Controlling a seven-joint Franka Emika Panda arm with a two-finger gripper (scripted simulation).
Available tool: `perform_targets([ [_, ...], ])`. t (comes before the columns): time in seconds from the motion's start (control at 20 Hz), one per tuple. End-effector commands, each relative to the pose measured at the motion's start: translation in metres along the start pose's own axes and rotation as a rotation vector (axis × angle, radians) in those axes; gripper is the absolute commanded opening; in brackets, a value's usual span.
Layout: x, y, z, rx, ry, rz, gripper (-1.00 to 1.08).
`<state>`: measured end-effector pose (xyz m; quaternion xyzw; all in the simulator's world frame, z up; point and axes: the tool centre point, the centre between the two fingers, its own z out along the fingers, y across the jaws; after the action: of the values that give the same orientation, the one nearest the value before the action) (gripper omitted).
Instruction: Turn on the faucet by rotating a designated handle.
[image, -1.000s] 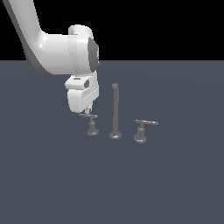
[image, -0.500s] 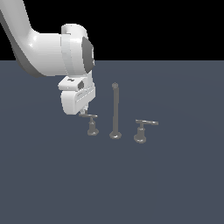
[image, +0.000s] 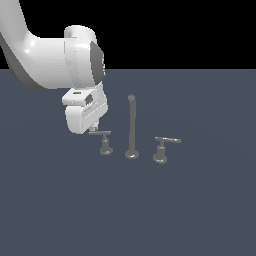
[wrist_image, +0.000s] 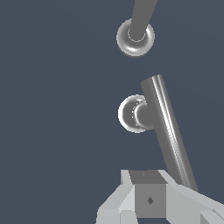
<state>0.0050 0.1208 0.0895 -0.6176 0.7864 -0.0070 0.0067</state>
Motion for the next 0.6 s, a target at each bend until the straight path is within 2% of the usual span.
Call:
perform_targets([
  [0.0, 0.002, 0.015, 0.000, -0.015, 0.004, -0.003, -1.00],
  [0.4, 0.003, 0.041, -0.001, -0.019, 0.002, -0.005, -1.00],
  [0.5, -0.007, 0.040, 0.000, -0.016, -0.001, -0.022, -1.00],
  [0.55, -0.003, 0.042, 0.000, -0.016, -0.001, -0.020, -1.00],
])
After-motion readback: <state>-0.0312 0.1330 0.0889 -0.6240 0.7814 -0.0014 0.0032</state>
